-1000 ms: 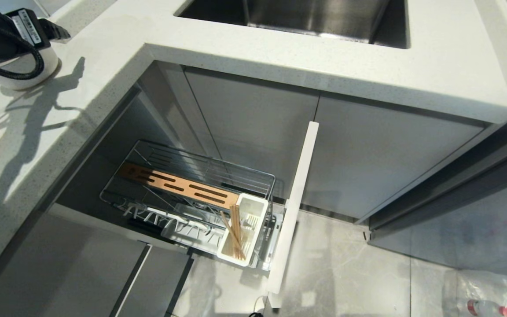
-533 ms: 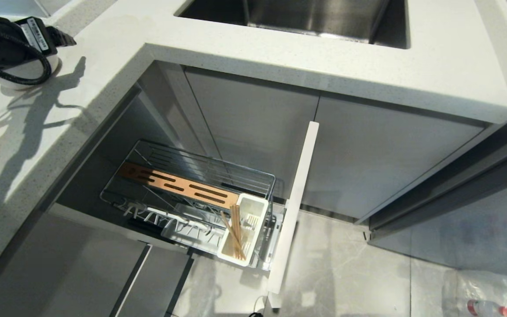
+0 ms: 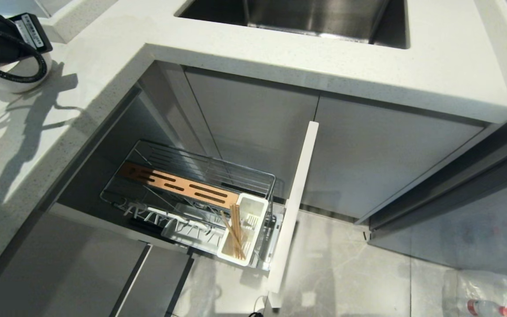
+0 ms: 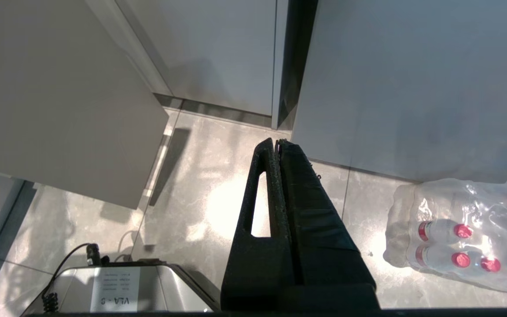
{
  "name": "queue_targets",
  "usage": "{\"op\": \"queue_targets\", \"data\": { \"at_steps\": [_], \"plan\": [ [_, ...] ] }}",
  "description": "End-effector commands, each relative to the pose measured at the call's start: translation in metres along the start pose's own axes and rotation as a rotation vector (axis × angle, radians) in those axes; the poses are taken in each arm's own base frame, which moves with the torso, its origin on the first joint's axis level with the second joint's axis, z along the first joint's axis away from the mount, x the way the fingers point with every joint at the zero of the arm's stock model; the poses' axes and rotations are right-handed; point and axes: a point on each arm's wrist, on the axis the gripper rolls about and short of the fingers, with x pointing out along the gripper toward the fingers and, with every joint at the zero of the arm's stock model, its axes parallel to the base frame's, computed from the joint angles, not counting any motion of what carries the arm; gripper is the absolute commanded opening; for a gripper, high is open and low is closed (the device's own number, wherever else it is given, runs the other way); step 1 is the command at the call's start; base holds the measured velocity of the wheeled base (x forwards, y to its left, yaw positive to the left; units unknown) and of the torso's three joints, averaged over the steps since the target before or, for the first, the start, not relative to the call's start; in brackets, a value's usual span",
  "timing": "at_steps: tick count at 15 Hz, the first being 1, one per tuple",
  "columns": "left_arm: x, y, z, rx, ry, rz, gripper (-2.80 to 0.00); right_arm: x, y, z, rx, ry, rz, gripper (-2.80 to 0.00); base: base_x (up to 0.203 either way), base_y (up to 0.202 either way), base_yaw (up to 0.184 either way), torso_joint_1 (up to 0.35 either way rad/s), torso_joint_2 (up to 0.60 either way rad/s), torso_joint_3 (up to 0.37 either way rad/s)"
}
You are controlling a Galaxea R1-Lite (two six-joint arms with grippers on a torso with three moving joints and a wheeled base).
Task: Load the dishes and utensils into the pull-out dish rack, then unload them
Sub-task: Pick up the bowl and place it in the cupboard
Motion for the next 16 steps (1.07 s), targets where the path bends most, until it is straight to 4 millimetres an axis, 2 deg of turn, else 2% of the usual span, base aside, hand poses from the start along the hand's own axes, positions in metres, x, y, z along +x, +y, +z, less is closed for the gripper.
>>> {"op": "queue_targets", "data": {
  "at_steps": [1, 4, 6, 8, 12, 16],
  "plan": [
    [-0.002, 0.0, 0.001, -0.003, -0.001, -0.001, -2.8, 0.0, 0.0, 0.0, 0.0, 0.002, 0.0, -2.8, 0.0, 0.0, 0.0, 0.0, 0.0, 0.0],
    [-0.009, 0.0, 0.005, -0.007, -0.01, -0.002, -2.8, 0.0, 0.0, 0.0, 0.0, 0.002, 0.0, -2.8, 0.0, 0.0, 0.0, 0.0, 0.0, 0.0],
    [-0.029, 0.0, 0.013, -0.009, -0.028, -0.004, -2.8, 0.0, 0.0, -0.001, 0.0, 0.004, -0.001, -2.8, 0.0, 0.0, 0.0, 0.0, 0.0, 0.0],
    [-0.061, 0.0, 0.02, -0.008, -0.014, -0.013, -2.8, 0.0, 0.0, 0.0, 0.0, 0.002, -0.001, -2.8, 0.0, 0.0, 0.0, 0.0, 0.0, 0.0],
    [-0.139, -0.011, 0.026, 0.001, -0.006, -0.122, -2.8, 0.0, 0.0, -0.001, 0.0, 0.003, -0.001, -2.8, 0.0, 0.0, 0.0, 0.0, 0.0, 0.0],
    [-0.178, -0.026, -0.002, 0.074, 0.004, -0.291, -2.8, 0.0, 0.0, 0.0, 0.0, 0.002, 0.0, -2.8, 0.0, 0.0, 0.0, 0.0, 0.0, 0.0]
  ]
}}
